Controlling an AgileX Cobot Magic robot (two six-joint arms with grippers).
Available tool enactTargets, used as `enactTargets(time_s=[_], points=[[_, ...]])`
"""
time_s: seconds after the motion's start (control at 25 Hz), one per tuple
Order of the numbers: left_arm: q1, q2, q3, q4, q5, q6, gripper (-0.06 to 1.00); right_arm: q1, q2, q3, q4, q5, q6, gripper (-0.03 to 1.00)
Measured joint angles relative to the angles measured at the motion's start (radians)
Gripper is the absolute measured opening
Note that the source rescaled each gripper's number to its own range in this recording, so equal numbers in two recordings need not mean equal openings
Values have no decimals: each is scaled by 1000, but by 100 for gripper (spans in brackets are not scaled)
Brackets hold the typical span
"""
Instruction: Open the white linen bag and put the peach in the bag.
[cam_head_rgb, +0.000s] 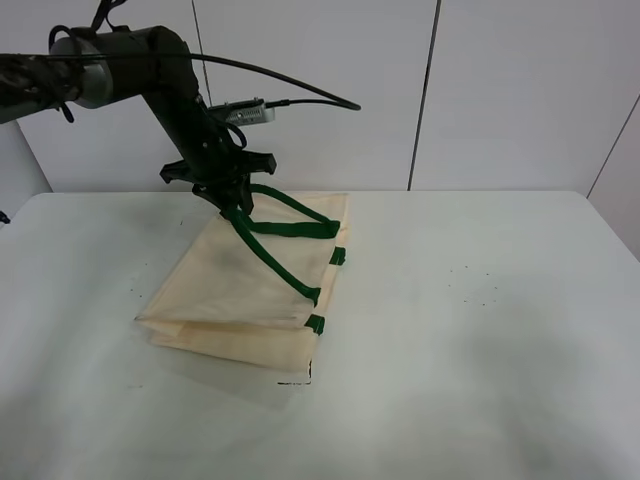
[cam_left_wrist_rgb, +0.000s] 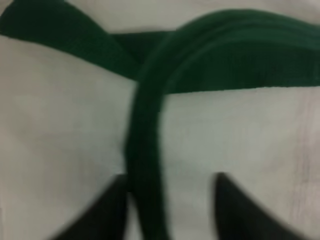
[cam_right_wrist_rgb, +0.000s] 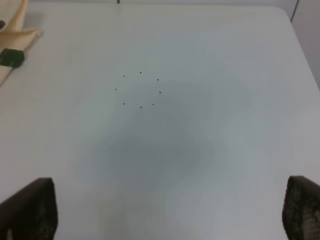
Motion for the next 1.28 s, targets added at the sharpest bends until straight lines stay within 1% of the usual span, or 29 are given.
enactTargets(time_s=[0.08, 0.12, 0.2, 0.24, 0.32, 0.4, 0.48, 0.76, 0.88, 0.96, 1.08, 1.16, 1.28], points=[[0, 0, 0, 10, -15, 5, 82, 0, 0, 0, 0, 0, 0, 100], [0, 0, 0, 27, -16, 6, 89, 0, 0, 0, 0, 0, 0, 100], [0, 0, 0, 99, -4, -3, 95, 0, 0, 0, 0, 0, 0, 100], [0, 0, 0, 137, 8, -16, 97, 0, 0, 0, 0, 0, 0, 100], [5, 0, 0, 200, 32, -38, 99, 0, 0, 0, 0, 0, 0, 100], [25, 0, 0, 223, 43, -50, 99, 0, 0, 0, 0, 0, 0, 100], [64, 0, 0, 224, 47, -52, 100, 0, 0, 0, 0, 0, 0, 100], [237, 0, 0, 230, 85, -37, 100, 0, 0, 0, 0, 0, 0, 100], [278, -8, 0, 219, 94, -36, 100, 0, 0, 0, 0, 0, 0, 100], [287, -35, 5, 207, 94, -35, 100, 0, 0, 0, 0, 0, 0, 100], [287, -129, 68, 199, 91, -31, 100, 0, 0, 0, 0, 0, 0, 100], [287, -214, 149, 198, 92, -28, 100, 0, 0, 0, 0, 0, 0, 100], [287, -371, 292, 201, 125, -25, 100, 0, 0, 0, 0, 0, 0, 100]])
